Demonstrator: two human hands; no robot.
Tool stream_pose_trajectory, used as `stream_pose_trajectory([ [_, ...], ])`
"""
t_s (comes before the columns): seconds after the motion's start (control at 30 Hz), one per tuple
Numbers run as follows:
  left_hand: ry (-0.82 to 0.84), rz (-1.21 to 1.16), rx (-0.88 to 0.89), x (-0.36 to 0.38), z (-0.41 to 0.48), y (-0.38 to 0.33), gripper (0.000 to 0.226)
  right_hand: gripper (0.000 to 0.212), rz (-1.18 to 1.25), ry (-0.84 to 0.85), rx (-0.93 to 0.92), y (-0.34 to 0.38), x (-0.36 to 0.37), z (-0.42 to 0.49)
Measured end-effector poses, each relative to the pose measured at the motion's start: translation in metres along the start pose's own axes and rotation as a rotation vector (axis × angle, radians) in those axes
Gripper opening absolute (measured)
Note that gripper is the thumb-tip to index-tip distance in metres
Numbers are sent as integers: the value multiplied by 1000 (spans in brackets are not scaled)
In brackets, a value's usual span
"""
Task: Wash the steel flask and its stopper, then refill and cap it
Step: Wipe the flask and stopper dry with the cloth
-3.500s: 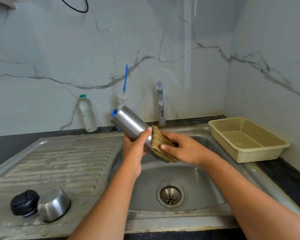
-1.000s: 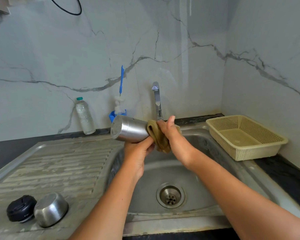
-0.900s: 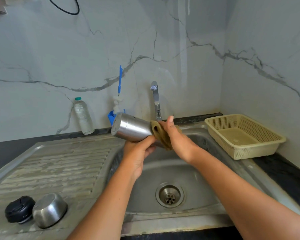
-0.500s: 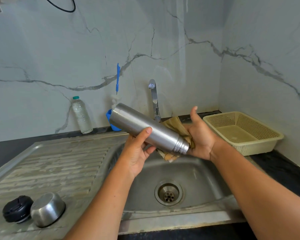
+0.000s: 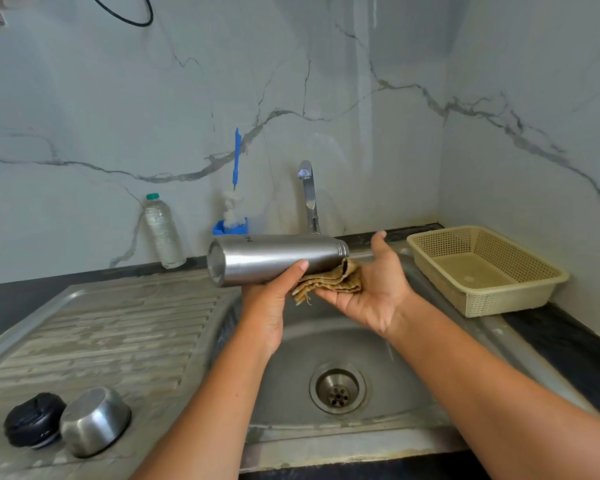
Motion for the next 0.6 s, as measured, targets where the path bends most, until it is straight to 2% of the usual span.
stream_pose_trajectory([
  [0.13,131,170,6,13,-10,3,64,83,-20,-57,-59,-1,-4,0],
  [0.2,175,192,-17,24,-17,7,63,63,-48,-139,-126,3,-12,-2],
  [0.27,203,184,-51,31,-21,11,66,52,-58,-225,-184,10,-20,-4],
  [0.5,327,149,-45,35,-19,3,71,55,-102,-353,-333,41,-37,-8],
  [0.6,310,136,-50,31,-14,1,95,59,-103,-435,-405,56,-49,-15],
])
Point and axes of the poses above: each hand's wrist, its own z-axis towards the middle knuckle, its own x-axis out of the palm, y = z × x, the point moved 8 cm from there along z, towards the middle knuckle, and after that the axes turned 8 degrees about x, right-handed, at the moved point
